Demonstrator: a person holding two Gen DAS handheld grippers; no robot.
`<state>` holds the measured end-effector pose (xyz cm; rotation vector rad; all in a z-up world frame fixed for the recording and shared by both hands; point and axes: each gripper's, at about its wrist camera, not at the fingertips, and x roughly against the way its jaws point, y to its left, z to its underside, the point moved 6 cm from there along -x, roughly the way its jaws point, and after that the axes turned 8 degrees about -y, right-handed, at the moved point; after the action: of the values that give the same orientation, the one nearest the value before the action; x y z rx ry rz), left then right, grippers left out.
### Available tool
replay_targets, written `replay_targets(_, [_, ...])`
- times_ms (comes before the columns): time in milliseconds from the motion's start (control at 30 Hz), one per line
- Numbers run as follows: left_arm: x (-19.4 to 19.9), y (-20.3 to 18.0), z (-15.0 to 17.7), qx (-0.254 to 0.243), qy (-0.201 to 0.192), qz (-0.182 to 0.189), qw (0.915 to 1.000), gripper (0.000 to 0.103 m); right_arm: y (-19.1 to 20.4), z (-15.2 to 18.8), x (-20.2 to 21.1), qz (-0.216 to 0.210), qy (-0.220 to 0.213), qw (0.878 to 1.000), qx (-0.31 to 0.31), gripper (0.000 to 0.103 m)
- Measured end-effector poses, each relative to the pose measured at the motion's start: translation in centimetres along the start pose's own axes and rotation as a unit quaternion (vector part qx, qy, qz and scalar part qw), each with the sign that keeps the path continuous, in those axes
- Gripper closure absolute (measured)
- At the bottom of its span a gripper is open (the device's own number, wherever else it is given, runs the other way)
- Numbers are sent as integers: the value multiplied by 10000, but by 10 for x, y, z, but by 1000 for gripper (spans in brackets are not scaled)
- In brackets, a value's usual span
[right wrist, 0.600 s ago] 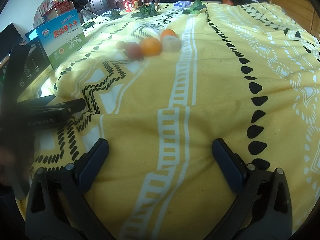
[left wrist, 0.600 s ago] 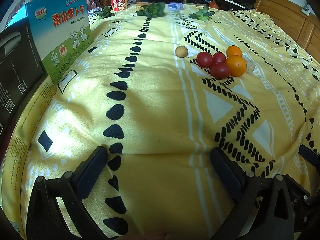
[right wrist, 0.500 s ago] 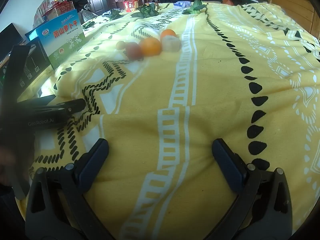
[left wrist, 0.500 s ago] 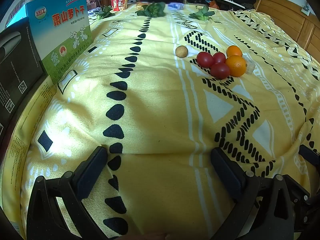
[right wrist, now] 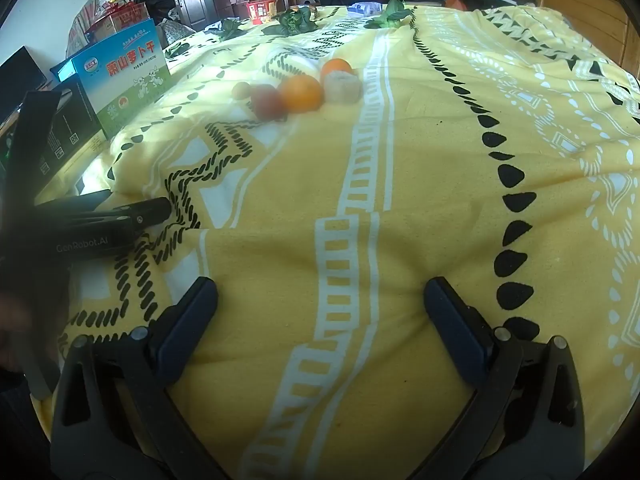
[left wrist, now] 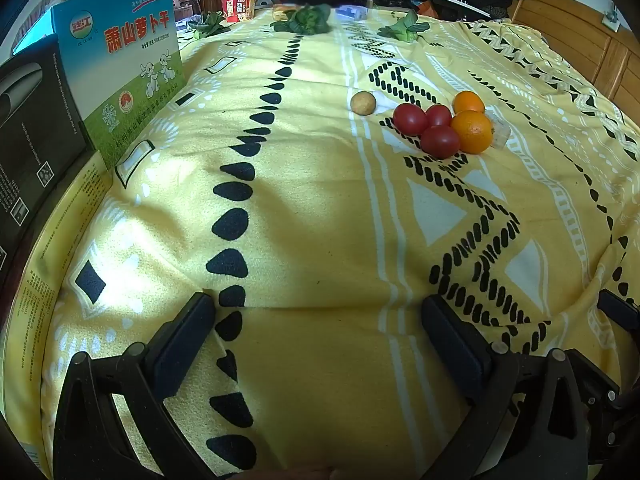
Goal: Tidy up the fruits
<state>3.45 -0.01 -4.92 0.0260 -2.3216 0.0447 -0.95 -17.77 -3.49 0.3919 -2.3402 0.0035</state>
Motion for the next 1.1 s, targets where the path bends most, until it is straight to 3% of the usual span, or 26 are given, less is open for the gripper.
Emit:
replay_targets(700, [2, 2, 0, 57, 3, 67, 10000, 0, -1, 0, 0, 24, 15, 10000, 12, 0])
replay_targets(900, [5, 1, 2, 10, 45, 71, 10000, 0, 3, 1, -2, 543, 355, 9979, 78, 0])
replay_targets(1033, [11, 1, 6, -61, 67, 68, 9999, 0, -4, 0, 1, 853, 593, 9932, -529, 0])
replay_targets(1100, [14, 1, 9, -72, 44, 75, 9999, 0, -9, 0, 4, 1035, 497, 9903, -788, 0])
